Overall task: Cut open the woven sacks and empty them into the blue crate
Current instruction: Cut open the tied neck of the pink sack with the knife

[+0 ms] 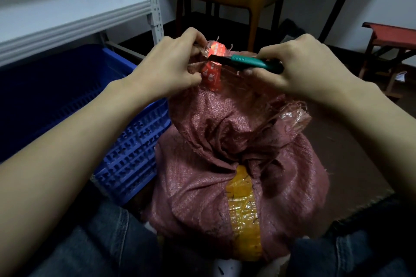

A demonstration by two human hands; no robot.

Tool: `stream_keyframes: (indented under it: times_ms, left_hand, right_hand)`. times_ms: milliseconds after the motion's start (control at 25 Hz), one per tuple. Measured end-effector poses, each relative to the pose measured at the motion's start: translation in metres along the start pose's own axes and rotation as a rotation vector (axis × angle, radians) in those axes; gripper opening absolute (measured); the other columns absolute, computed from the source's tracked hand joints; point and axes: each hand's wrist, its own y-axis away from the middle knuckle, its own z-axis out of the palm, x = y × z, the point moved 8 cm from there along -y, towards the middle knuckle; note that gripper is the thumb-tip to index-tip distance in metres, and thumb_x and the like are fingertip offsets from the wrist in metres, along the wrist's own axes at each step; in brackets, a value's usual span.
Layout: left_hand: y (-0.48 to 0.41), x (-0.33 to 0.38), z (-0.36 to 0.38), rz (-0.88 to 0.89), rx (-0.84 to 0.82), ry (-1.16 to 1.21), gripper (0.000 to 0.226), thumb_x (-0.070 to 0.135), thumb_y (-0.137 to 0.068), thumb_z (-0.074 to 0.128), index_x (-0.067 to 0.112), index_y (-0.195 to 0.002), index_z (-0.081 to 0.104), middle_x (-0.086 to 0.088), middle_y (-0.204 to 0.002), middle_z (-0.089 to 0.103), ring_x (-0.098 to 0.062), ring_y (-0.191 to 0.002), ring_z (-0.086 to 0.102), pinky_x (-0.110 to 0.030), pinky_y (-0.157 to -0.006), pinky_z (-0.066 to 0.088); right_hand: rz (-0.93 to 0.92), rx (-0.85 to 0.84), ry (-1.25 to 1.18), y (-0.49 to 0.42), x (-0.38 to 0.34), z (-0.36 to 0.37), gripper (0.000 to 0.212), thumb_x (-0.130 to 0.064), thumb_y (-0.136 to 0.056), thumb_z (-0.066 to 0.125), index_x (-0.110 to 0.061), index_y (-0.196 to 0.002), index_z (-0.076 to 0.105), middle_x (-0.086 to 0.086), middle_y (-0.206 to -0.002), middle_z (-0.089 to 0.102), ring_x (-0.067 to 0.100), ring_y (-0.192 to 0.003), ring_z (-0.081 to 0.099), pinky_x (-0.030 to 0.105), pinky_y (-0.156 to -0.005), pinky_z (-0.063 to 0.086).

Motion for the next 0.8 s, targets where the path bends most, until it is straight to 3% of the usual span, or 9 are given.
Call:
stream_keyframes:
  times_ms: [120, 360, 520, 800]
  left_hand:
    - [0.001, 0.002, 0.004, 0.019, -0.017, -0.011, 0.047, 0.012, -0.076, 0.064, 0.010, -0.119, 0.046, -0.006, -0.102, 0.070, -0.029, -0.096, 0.063, -0.042, -0.086, 0.047]
    - [0.001, 0.005, 0.010, 0.019, -0.022, -0.019, 0.048, 0.013, -0.076, 0.065, 0.011, -0.120, 0.047, -0.005, -0.097, 0.070, -0.027, -0.089, 0.063, -0.038, -0.083, 0.045]
    - [-0.002, 0.001, 0.021, -0.024, -0.074, 0.021, 0.047, 0.012, -0.077, 0.065, 0.009, -0.119, 0.046, -0.006, -0.097, 0.070, -0.025, -0.092, 0.063, -0.022, -0.076, 0.036]
    - [-0.003, 0.001, 0.012, -0.042, -0.050, 0.042, 0.047, 0.010, -0.075, 0.063, 0.010, -0.119, 0.048, -0.007, -0.093, 0.068, -0.021, -0.084, 0.061, -0.024, -0.075, 0.036]
  right_hand:
    - [0.010, -0.012, 0.129, 0.000, -0.006, 0.001, 0.035, -0.049, -0.090, 0.051, -0.023, -0.108, 0.065, 0.003, -0.073, 0.048, 0.036, -0.084, 0.057, 0.034, -0.064, 0.033]
    - [0.067, -0.059, 0.251, -0.006, -0.015, 0.013, 0.039, -0.048, -0.091, 0.048, -0.023, -0.118, 0.062, 0.016, -0.104, 0.061, 0.040, -0.099, 0.058, 0.039, -0.071, 0.040]
    - [0.100, -0.110, 0.281, -0.005, -0.012, 0.020, 0.041, -0.047, -0.091, 0.049, -0.024, -0.122, 0.062, 0.016, -0.108, 0.061, 0.040, -0.100, 0.059, 0.040, -0.073, 0.044]
    - [0.140, -0.140, 0.179, -0.002, -0.001, 0.012, 0.039, -0.048, -0.089, 0.054, -0.030, -0.122, 0.061, 0.016, -0.108, 0.061, 0.039, -0.102, 0.057, 0.041, -0.078, 0.046]
